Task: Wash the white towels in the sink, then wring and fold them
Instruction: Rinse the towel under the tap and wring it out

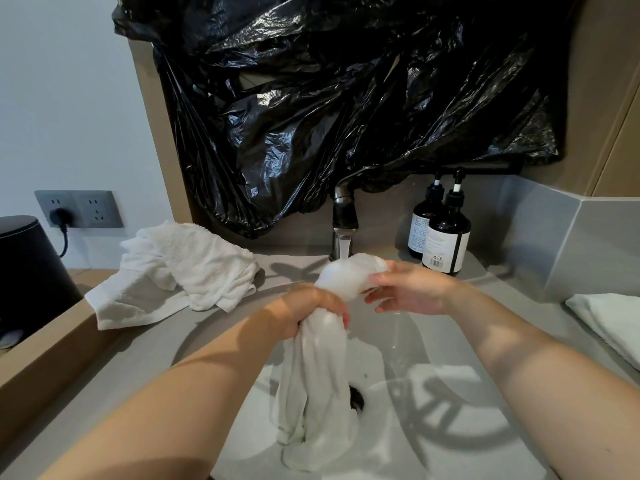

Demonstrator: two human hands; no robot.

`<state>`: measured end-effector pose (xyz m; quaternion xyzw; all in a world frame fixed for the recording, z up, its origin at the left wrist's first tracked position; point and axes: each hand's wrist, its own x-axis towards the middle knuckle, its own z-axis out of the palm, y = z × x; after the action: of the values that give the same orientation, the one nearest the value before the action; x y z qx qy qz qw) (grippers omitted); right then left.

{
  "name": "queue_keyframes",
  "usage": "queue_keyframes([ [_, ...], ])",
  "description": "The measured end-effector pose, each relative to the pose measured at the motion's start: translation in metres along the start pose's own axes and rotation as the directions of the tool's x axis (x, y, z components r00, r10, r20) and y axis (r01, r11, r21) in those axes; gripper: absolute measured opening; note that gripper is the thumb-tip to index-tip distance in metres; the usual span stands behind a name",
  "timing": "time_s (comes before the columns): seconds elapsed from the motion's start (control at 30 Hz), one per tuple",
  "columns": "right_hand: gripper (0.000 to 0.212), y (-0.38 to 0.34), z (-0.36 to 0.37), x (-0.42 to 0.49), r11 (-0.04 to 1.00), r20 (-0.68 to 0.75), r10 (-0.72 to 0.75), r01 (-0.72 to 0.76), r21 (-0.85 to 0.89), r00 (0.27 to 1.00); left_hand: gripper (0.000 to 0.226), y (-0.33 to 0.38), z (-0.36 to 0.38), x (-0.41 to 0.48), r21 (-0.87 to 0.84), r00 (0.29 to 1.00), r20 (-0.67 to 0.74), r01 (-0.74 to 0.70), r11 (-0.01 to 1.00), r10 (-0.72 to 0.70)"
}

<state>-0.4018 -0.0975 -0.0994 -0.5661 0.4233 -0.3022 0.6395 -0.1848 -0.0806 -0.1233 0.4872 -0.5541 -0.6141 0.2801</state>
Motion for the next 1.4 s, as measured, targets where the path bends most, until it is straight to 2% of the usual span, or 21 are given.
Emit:
queue_keyframes([
  [0.07,0.051,0.005,-0.007,-0.002,0.988,0.023,0.088,-0.09,0.124,0.996,0.019,0.001,-0.001,0.0,-0.028,0.999,-0.041,-0.024,0.999,0.023],
  [0.17,0.081,0.017,-0.013,0.003,0.975,-0.052,0.142,-0.13,0.181,0.989,0.018,0.003,0.0,-0.001,-0.097,0.996,-0.082,-0.036,0.995,0.028],
  [0.27,0.09,0.029,-0.001,0.009,0.972,-0.114,0.161,-0.138,0.191,0.98,0.024,0.004,0.008,-0.002,-0.213,0.993,-0.111,-0.055,0.976,0.032],
  [0.37,0.095,0.042,0.019,0.02,0.961,-0.086,0.205,-0.184,0.208,0.975,0.025,0.006,0.02,-0.003,-0.35,0.988,-0.147,-0.095,0.932,0.046],
  [0.43,0.092,0.049,0.033,0.024,0.944,-0.051,0.241,-0.222,0.243,0.969,0.019,0.007,0.027,-0.004,-0.419,0.985,-0.16,-0.127,0.899,0.065],
  [0.5,0.078,0.05,0.048,0.021,0.92,-0.026,0.252,-0.231,0.317,0.967,0.018,0.005,0.032,-0.003,-0.475,0.984,-0.169,-0.134,0.87,0.059],
  [0.57,0.07,0.048,0.058,0.016,0.902,0.058,0.231,-0.236,0.361,0.971,0.02,0.002,0.036,-0.002,-0.5,0.986,-0.166,-0.105,0.86,0.024],
  [0.67,0.074,0.048,0.06,0.012,0.887,0.241,0.206,-0.285,0.365,0.949,0.022,0.001,0.033,0.0,-0.496,0.982,-0.186,-0.114,0.861,0.022],
  [0.73,0.072,0.05,0.053,0.015,0.872,0.244,0.226,-0.308,0.38,0.943,0.026,0.003,0.031,-0.001,-0.541,0.979,-0.205,-0.113,0.834,0.0],
  [0.8,0.065,0.049,0.044,0.019,0.895,0.174,0.197,-0.25,0.37,0.965,0.027,0.006,0.029,-0.002,-0.604,0.976,-0.216,-0.124,0.787,-0.012],
  [0.87,0.058,0.045,0.038,0.019,0.915,0.169,0.129,-0.183,0.36,0.977,0.019,0.009,0.028,-0.002,-0.659,0.965,-0.261,-0.154,0.736,-0.032],
  [0.93,0.078,0.04,0.033,0.016,0.946,0.247,0.103,-0.172,0.276,0.964,0.022,0.01,0.026,0.0,-0.674,0.954,-0.296,-0.175,0.718,-0.045],
  [1.0,0.098,0.04,0.027,0.012,0.981,0.393,0.09,-0.151,0.126,0.915,0.028,0.011,0.027,0.001,-0.644,0.953,-0.299,-0.164,0.747,-0.048],
  [1.1,0.097,0.037,0.017,0.009,0.996,0.493,0.088,-0.068,-0.059,0.866,0.034,0.015,0.026,0.003,-0.588,0.945,-0.324,-0.16,0.793,-0.05],
  [1.17,0.091,0.024,0.023,0.001,0.978,0.419,0.174,-0.105,-0.183,0.891,0.037,0.016,0.026,0.003,-0.552,0.929,-0.369,-0.184,0.814,-0.04],
  [1.23,0.068,0.018,0.031,-0.001,0.936,0.249,0.22,-0.132,-0.327,0.943,0.036,0.015,0.024,0.007,-0.552,0.904,-0.418,-0.175,0.816,-0.088],
  [1.27,0.061,0.014,0.036,-0.003,0.907,0.152,0.214,-0.138,-0.398,0.965,0.035,0.016,0.023,0.009,-0.549,0.885,-0.447,-0.155,0.822,-0.132],
  [1.33,0.062,0.01,0.046,-0.006,0.841,0.001,0.173,-0.147,-0.521,0.985,0.03,0.021,0.021,0.014,-0.532,0.851,-0.48,-0.088,0.842,-0.215],
  [1.4,0.051,0.007,0.057,-0.009,0.792,-0.087,0.115,-0.144,-0.593,0.99,0.024,0.022,0.023,0.016,-0.498,0.832,-0.499,-0.046,0.866,-0.243],
])
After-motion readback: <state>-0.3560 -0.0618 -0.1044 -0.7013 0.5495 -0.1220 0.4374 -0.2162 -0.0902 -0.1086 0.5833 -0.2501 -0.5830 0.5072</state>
